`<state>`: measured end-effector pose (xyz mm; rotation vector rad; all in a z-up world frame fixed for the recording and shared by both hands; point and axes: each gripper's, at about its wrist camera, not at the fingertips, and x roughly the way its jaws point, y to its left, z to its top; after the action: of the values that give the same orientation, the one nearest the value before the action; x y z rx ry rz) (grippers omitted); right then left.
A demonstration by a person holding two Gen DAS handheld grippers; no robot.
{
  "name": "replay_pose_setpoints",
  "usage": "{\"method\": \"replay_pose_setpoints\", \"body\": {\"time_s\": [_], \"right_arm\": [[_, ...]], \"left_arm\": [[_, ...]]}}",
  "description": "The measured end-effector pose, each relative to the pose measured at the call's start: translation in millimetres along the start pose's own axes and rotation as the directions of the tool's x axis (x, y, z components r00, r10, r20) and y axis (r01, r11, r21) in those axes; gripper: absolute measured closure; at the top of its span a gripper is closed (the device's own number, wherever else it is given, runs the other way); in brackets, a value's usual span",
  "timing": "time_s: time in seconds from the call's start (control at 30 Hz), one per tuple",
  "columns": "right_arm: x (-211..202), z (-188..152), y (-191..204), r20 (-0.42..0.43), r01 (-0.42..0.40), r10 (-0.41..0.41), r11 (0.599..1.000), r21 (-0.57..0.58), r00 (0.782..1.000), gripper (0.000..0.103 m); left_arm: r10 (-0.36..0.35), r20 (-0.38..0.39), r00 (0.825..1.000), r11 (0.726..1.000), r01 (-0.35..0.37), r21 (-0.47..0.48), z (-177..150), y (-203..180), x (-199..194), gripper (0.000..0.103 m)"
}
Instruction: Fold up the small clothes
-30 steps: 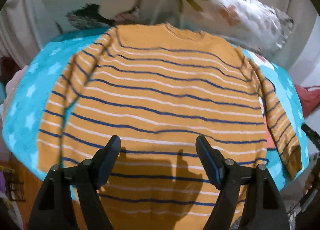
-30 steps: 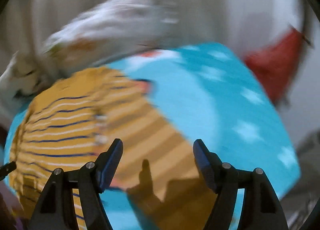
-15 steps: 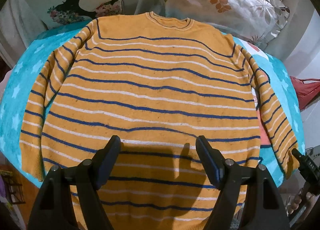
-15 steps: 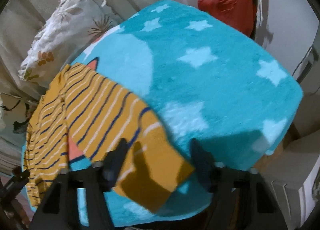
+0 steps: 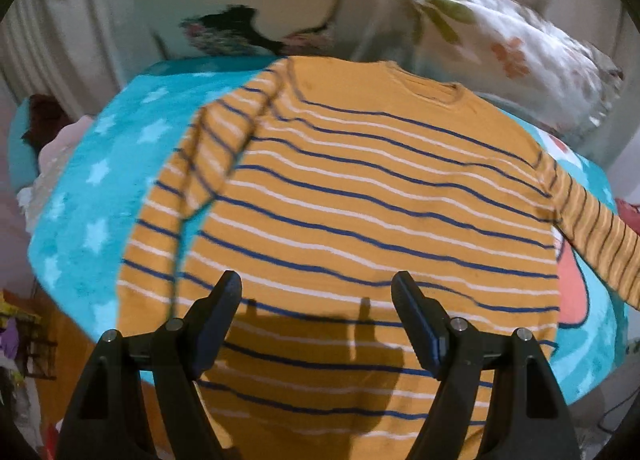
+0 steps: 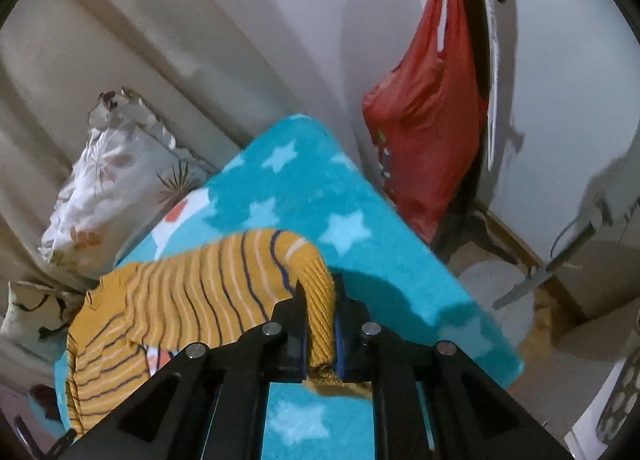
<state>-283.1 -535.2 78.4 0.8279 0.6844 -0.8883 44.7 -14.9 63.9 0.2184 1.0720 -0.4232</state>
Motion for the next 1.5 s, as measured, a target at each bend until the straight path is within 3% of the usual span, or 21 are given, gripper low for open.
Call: {"method": "replay_pose_setpoints", "body": {"time_s": [0.13, 0.23, 0.33, 0.47, 0.7, 0.83, 0.9, 1.03, 1.17, 1.27, 1.37, 1.43, 1.5], "right_arm": [[2.2, -4.0, 51.4, -0.022, -0.090, 0.089, 0.995, -0.045, 0.996, 0.093], [14.6, -21.0, 112.0, -0.088, -0.200, 0.192, 0.975, -0.092, 0.977, 0.093], [31.5, -37.6, 181.7, -0.156, -0.321, 0.303, 0.941, -0.109, 0.940, 0.093], [60.4, -70.7, 289.0, -0.263, -0.475, 0.437, 0.874, -0.102, 0.860, 0.093], [117.7, -155.8, 462.0, -0.439, -0.586, 0.474, 0.794, -0.164, 0.764, 0.093], [161.3, -196.8, 526.8, -0.501, -0.572, 0.414, 0.792, -0.212, 0.760, 0.093], [186.0, -215.7, 552.8, -0.525, -0.544, 0.366, 0.806, -0.235, 0.768, 0.093], [222.7, -236.2, 579.9, -0.551, -0.495, 0.295, 0.830, -0.258, 0.781, 0.093], [242.8, -247.9, 595.7, -0.565, -0.473, 0.259, 0.838, -0.272, 0.783, 0.077], [234.2, -253.4, 611.8, -0.561, -0.506, 0.284, 0.812, -0.291, 0.777, 0.060], [203.2, -261.0, 625.5, -0.567, -0.575, 0.330, 0.749, -0.329, 0.755, 0.057], [180.6, -274.7, 629.8, -0.583, -0.595, 0.317, 0.710, -0.377, 0.748, 0.056], [159.5, -294.6, 626.0, -0.624, -0.640, 0.324, 0.666, -0.384, 0.712, 0.053]], "left_arm": [[0.016, -0.002, 1.000, 0.999, -0.016, -0.045, 5.0, 31.6, 4.2, 0.026], [0.003, -0.014, 1.000, 0.999, -0.004, -0.054, 9.5, 45.7, 13.2, 0.026], [-0.007, -0.014, 1.000, 0.999, 0.007, -0.034, 14.9, 59.9, 19.0, 0.026], [-0.013, 0.004, 1.000, 0.999, 0.014, -0.039, 19.6, 94.4, 23.2, 0.026], [-0.001, -0.015, 1.000, 0.996, -0.001, -0.090, 23.3, 176.7, 36.4, 0.026], [0.015, -0.028, 1.000, 0.992, -0.018, -0.124, 17.7, 219.6, 41.2, 0.026], [0.021, -0.035, 0.999, 0.989, -0.025, -0.143, 14.6, 238.7, 42.8, 0.026], [0.037, -0.043, 0.998, 0.983, -0.045, -0.179, 7.4, 268.5, 44.0, 0.026], [0.047, -0.056, 0.997, 0.975, -0.058, -0.216, 4.6, 292.1, 48.4, 0.026], [0.042, -0.060, 0.997, 0.970, -0.055, -0.236, 6.4, 302.7, 51.5, 0.026], [0.032, -0.061, 0.998, 0.965, -0.047, -0.257, 8.1, 310.2, 54.5, 0.026], [0.033, -0.060, 0.998, 0.963, -0.047, -0.265, 9.4, 313.9, 56.2, 0.026], [0.026, -0.063, 0.998, 0.962, -0.043, -0.269, 10.3, 315.6, 58.7, 0.026]]}}
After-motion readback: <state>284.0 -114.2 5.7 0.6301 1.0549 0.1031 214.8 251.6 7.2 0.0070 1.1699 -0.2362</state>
